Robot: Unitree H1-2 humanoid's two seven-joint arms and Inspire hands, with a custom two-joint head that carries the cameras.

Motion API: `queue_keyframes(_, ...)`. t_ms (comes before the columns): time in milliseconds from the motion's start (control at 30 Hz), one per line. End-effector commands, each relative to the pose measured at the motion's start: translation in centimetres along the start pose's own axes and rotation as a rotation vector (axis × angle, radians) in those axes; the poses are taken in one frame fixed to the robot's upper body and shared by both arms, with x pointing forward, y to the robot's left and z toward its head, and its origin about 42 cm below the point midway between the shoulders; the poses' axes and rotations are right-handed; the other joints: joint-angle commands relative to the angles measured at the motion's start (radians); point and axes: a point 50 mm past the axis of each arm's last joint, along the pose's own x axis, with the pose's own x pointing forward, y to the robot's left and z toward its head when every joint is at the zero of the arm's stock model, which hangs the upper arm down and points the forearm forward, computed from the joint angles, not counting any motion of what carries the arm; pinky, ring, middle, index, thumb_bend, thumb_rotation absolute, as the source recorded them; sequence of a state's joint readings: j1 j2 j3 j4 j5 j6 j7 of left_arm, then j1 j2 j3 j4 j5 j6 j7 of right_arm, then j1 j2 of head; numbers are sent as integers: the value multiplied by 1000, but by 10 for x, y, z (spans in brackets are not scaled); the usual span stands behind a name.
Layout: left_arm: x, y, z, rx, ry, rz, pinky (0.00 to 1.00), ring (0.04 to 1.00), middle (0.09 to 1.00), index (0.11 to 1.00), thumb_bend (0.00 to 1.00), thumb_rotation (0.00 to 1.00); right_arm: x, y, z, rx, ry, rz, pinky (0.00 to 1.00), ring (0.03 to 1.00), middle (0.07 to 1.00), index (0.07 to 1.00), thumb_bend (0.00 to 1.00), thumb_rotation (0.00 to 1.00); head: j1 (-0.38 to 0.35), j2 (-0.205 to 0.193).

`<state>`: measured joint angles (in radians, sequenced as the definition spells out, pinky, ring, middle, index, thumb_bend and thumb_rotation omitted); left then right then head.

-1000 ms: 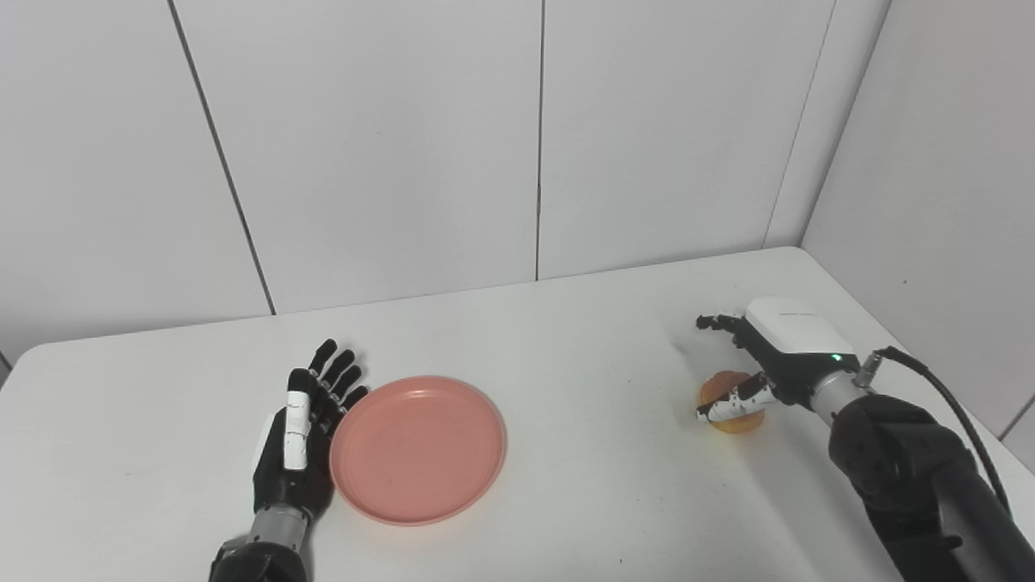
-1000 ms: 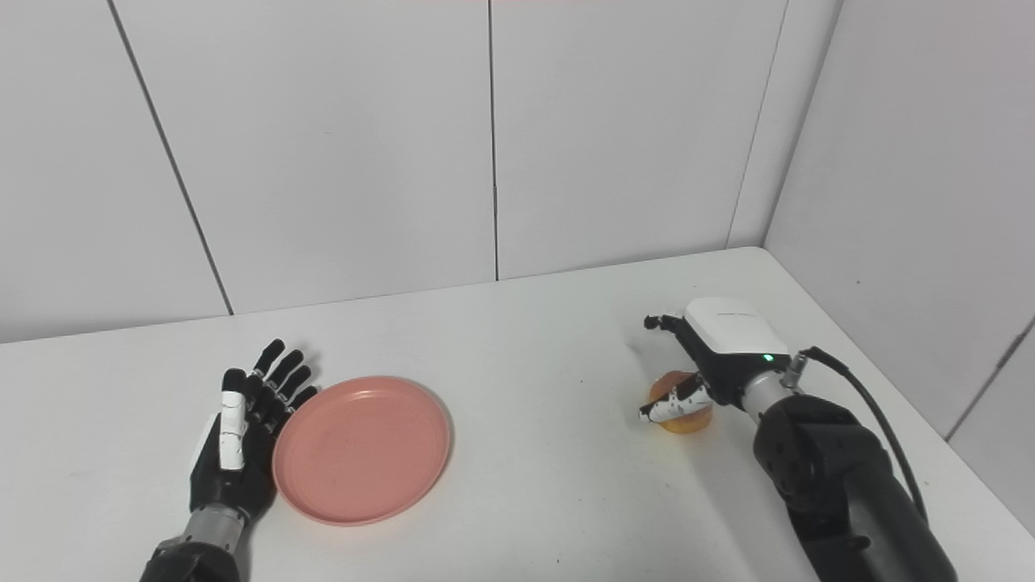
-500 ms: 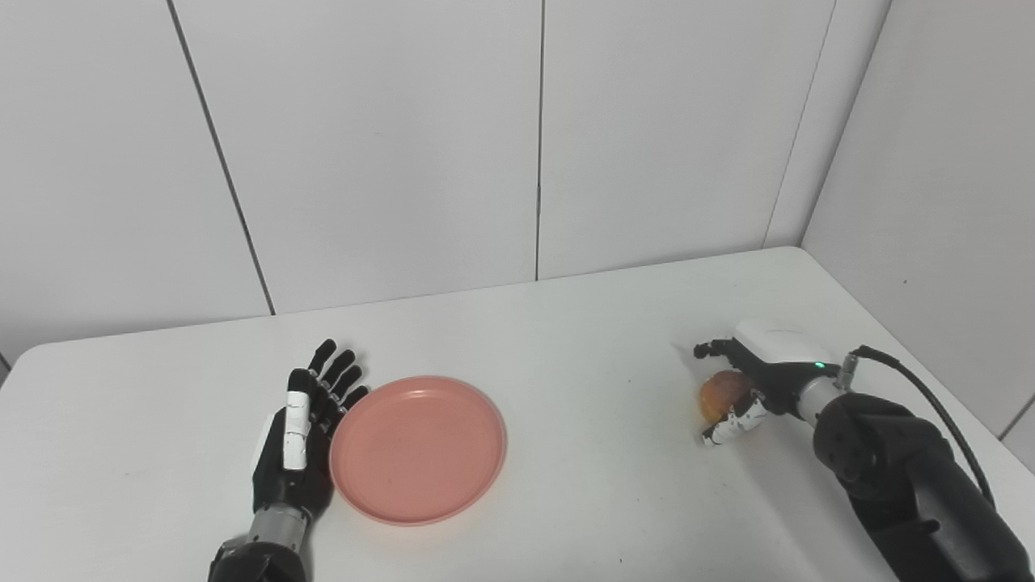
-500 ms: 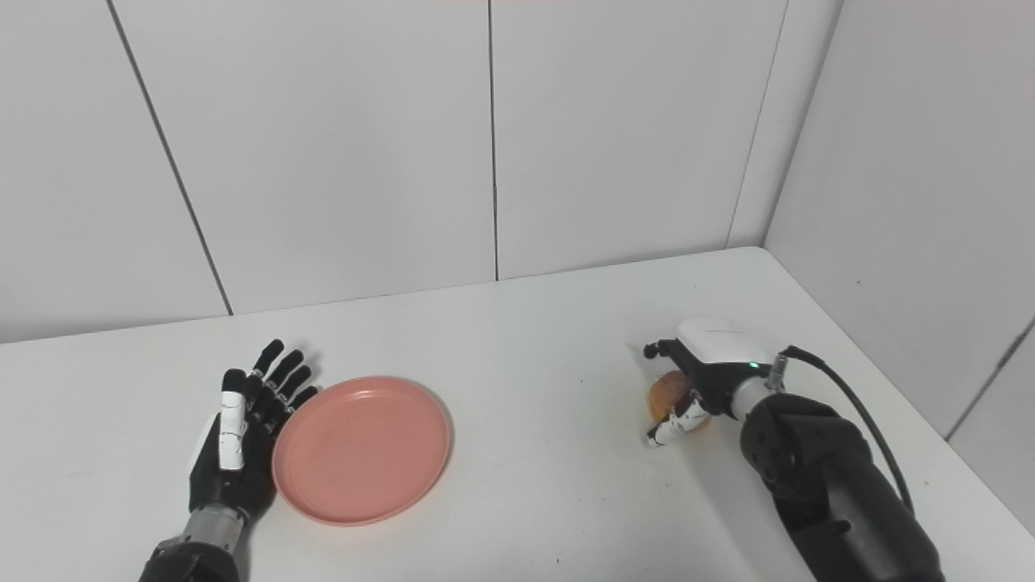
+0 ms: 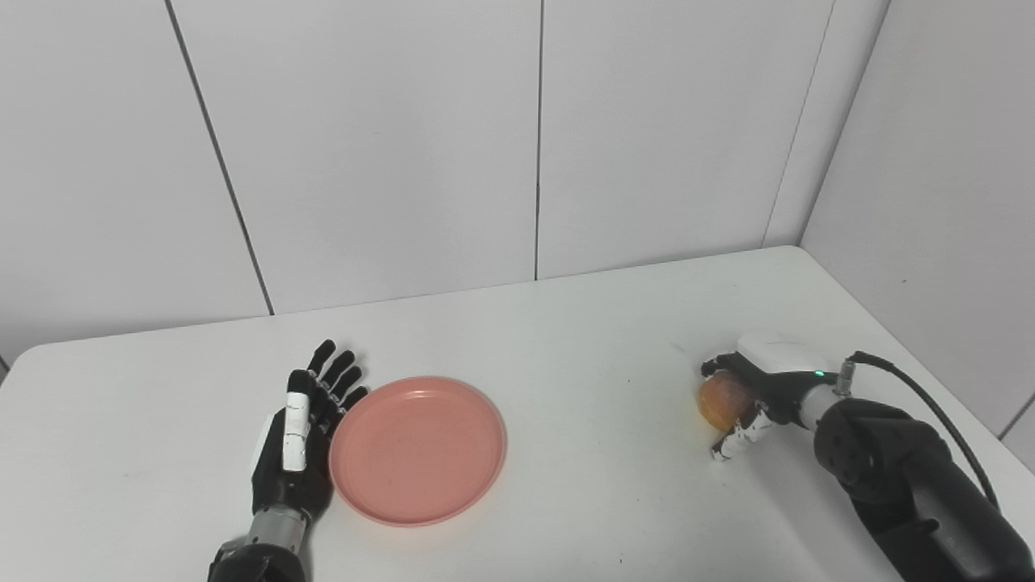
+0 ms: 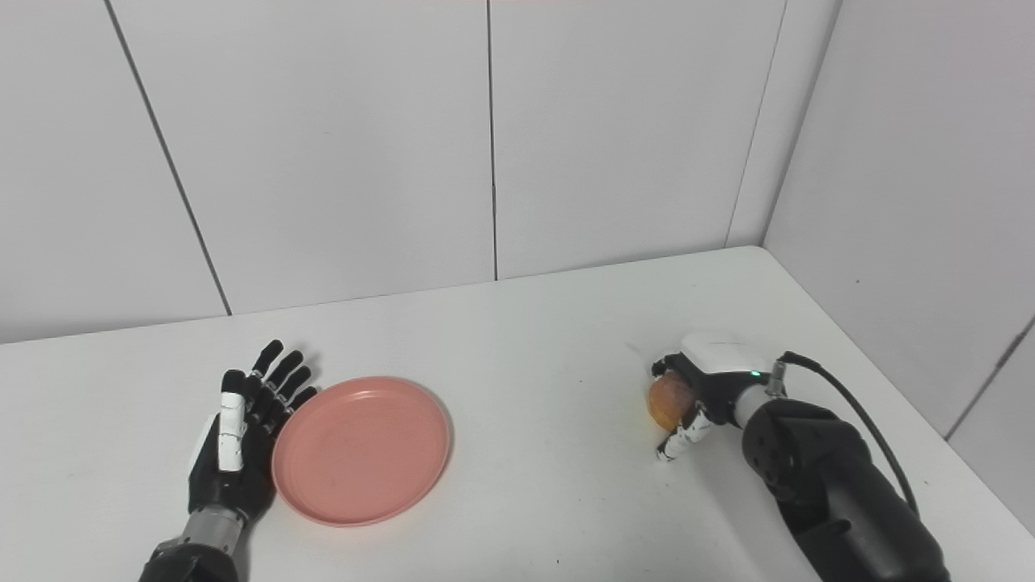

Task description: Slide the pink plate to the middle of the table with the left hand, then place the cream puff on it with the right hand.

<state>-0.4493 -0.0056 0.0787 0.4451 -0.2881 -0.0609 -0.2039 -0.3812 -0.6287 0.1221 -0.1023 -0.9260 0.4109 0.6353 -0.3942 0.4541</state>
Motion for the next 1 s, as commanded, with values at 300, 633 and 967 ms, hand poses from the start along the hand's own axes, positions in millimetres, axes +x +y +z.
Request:
queue_keyframes(300,-22,9,-31,-16,129,41,893,918,901,914,896,857,1,-18,-1,41,26,-108,311,391,450,557,556,2,3,9)
queue_keyframes(633,-22,9,-31,-15,129,32,885,916,904,908,899,854,3,-15,-1,0,44,-78,270,403,486,502,518,0,5,12)
queue_keyframes(967,-22,9,-30,-16,133,29,888,920,903,913,897,860,0,-16,1,-11,32,-85,270,405,478,502,518,0,6,14)
